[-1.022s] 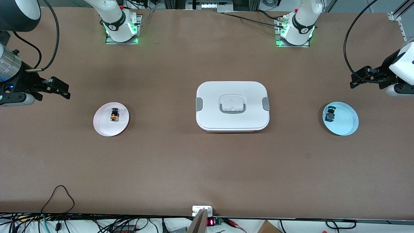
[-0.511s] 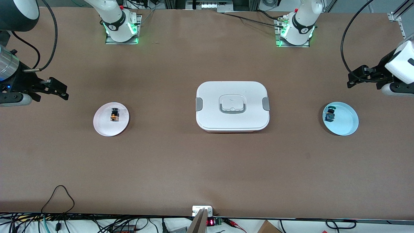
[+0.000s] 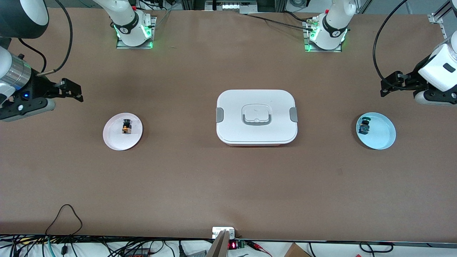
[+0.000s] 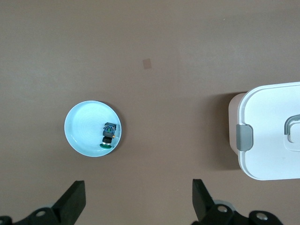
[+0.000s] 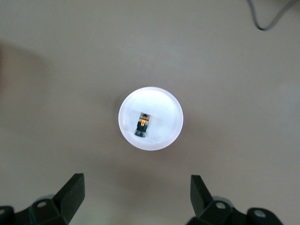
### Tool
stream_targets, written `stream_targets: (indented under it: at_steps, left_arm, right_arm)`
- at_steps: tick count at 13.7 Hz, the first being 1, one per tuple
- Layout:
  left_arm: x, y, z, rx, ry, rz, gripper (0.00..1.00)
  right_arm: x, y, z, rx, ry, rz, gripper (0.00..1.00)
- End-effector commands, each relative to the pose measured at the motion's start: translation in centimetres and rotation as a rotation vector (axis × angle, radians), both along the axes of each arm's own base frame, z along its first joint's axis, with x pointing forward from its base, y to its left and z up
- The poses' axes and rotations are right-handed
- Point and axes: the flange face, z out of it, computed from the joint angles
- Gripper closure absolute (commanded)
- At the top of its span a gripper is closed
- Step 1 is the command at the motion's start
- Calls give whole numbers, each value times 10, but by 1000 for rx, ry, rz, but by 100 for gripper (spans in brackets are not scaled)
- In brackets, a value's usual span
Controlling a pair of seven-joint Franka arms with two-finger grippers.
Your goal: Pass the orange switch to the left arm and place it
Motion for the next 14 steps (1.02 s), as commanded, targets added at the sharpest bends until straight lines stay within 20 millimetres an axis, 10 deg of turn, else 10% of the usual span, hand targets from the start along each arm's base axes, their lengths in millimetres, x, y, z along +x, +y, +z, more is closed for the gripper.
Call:
stream_targets:
  at_steps: [1, 7, 14]
  left_arm:
    - [5, 8, 4, 8, -7, 25, 0]
    - [4, 6, 5, 4, -8, 24, 0]
    - [5, 8, 5, 9, -8, 27, 0]
  right_arm:
    - [-14, -6, -22, 34, 55, 227, 0]
    - [-31, -33, -123, 67, 49, 579, 0]
    - [-59, -17, -243, 68, 29, 878, 0]
